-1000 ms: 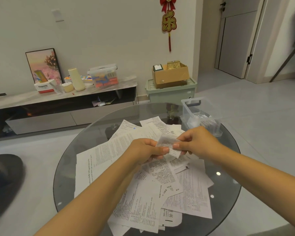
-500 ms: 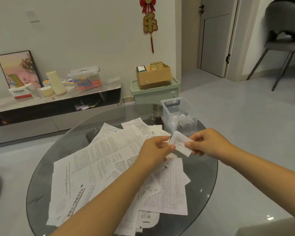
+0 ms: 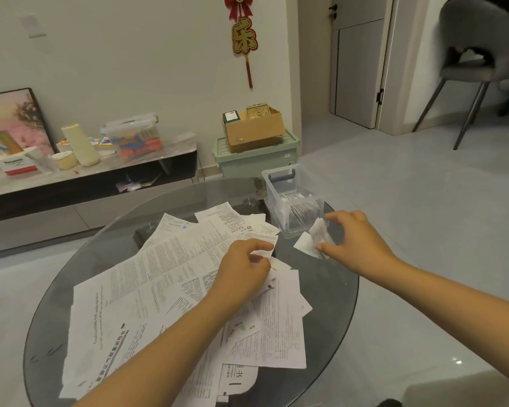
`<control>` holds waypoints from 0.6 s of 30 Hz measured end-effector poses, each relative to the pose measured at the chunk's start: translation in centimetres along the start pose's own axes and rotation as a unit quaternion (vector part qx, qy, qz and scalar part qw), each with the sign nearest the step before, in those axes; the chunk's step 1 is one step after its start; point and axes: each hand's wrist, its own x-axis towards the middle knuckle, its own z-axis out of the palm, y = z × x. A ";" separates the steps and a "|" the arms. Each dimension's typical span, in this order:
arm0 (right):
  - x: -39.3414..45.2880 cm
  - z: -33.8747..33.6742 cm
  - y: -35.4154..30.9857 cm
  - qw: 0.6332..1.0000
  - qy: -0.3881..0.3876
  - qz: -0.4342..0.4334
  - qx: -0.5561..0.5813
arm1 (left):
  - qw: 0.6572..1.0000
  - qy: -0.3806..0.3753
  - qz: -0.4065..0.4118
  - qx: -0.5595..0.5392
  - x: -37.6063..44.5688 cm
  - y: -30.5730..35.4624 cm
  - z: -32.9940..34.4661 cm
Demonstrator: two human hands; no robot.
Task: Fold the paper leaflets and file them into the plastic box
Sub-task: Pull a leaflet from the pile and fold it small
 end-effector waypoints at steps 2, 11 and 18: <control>-0.1 -0.2 -0.2 1.000 0.024 -0.005 0.005 | 1.000 0.000 0.000 0.001 -0.1 0.1 0.0; -1.1 -0.1 -2.0 0.996 0.045 -0.074 -0.013 | 0.999 0.021 0.027 0.009 -0.3 -0.2 -0.8; -1.9 1.7 -5.3 0.990 -0.020 -0.137 -0.028 | 0.997 0.024 0.026 0.064 -1.4 -1.3 -2.8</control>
